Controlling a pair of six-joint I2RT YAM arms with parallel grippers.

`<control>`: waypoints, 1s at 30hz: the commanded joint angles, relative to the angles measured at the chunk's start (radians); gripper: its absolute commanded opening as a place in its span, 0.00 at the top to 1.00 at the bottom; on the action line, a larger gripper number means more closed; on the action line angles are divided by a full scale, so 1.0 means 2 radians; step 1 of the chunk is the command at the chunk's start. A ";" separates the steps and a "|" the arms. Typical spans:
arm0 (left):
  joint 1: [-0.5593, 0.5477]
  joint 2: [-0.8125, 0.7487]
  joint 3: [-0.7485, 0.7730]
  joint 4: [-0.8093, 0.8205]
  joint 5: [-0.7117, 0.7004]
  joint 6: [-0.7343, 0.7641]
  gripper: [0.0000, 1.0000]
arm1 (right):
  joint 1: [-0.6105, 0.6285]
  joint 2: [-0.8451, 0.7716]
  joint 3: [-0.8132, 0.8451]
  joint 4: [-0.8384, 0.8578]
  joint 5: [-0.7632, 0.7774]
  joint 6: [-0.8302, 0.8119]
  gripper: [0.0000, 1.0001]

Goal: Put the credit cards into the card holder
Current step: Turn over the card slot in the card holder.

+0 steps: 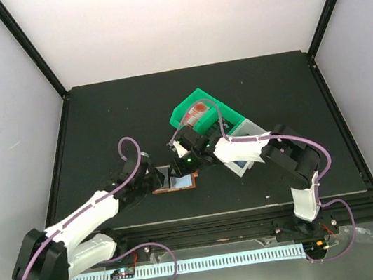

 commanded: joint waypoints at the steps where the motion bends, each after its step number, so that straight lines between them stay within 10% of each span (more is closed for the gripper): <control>1: 0.009 -0.048 0.036 -0.069 -0.080 0.005 0.65 | 0.000 0.000 0.014 0.011 -0.016 -0.004 0.70; 13: 0.023 -0.162 0.067 -0.128 -0.160 0.006 0.39 | 0.018 0.035 0.056 0.020 -0.074 -0.019 0.62; 22: 0.029 -0.170 0.066 -0.110 -0.112 0.014 0.31 | 0.016 0.075 0.110 -0.017 -0.049 -0.031 0.60; 30: 0.029 -0.180 0.053 -0.051 -0.039 0.044 0.16 | -0.036 -0.046 0.104 -0.092 0.056 -0.127 0.53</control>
